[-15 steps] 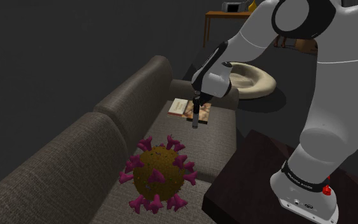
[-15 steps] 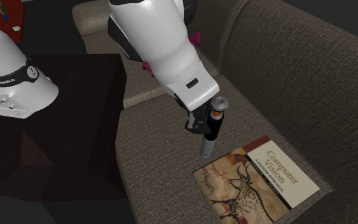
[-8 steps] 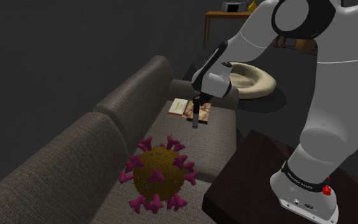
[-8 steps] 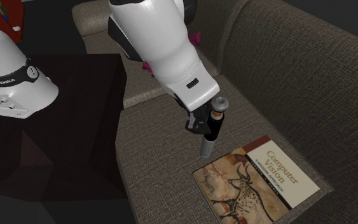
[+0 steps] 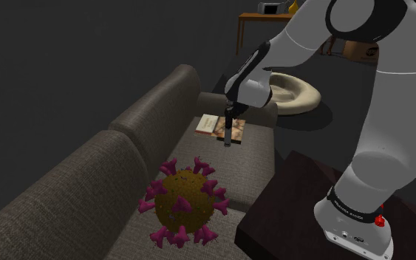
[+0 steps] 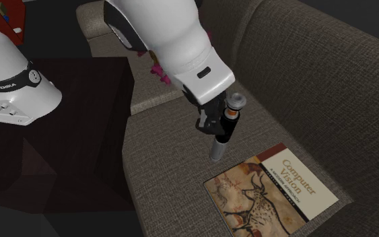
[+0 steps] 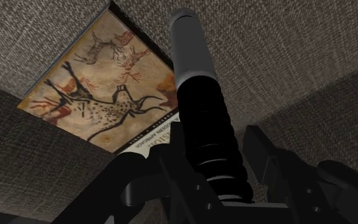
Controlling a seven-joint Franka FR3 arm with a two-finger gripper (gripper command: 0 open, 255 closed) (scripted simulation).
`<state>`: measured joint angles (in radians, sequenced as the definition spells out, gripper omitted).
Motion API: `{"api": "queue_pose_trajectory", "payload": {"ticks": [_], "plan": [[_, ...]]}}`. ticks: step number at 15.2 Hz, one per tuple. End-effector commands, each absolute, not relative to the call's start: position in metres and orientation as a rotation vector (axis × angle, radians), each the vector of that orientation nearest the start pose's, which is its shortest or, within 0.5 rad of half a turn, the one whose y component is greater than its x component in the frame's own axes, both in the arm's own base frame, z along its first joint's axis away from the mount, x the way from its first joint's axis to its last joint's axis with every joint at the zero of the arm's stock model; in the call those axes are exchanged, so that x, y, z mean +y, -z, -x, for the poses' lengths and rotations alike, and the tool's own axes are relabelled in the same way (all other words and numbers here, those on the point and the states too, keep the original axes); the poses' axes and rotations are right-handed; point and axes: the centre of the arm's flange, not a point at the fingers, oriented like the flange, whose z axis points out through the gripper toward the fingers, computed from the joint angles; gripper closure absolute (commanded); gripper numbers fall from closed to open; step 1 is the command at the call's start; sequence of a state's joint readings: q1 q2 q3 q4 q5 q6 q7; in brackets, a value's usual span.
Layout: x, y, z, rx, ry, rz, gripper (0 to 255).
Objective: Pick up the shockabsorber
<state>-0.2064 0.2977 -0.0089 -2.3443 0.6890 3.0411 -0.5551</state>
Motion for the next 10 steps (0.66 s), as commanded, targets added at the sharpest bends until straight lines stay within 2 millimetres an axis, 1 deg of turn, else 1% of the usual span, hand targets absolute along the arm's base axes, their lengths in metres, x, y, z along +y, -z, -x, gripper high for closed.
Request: {"api": "queue_pose_trajectory", "payload": {"ticks": [1, 8, 10], "plan": [[-0.163, -0.253, -0.514, 0.501, 0.652, 2.988, 255], [-0.163, -0.29, -0.514, 0.501, 0.652, 2.988, 255], [-0.163, -0.29, -0.514, 0.501, 0.652, 2.988, 255]]}}
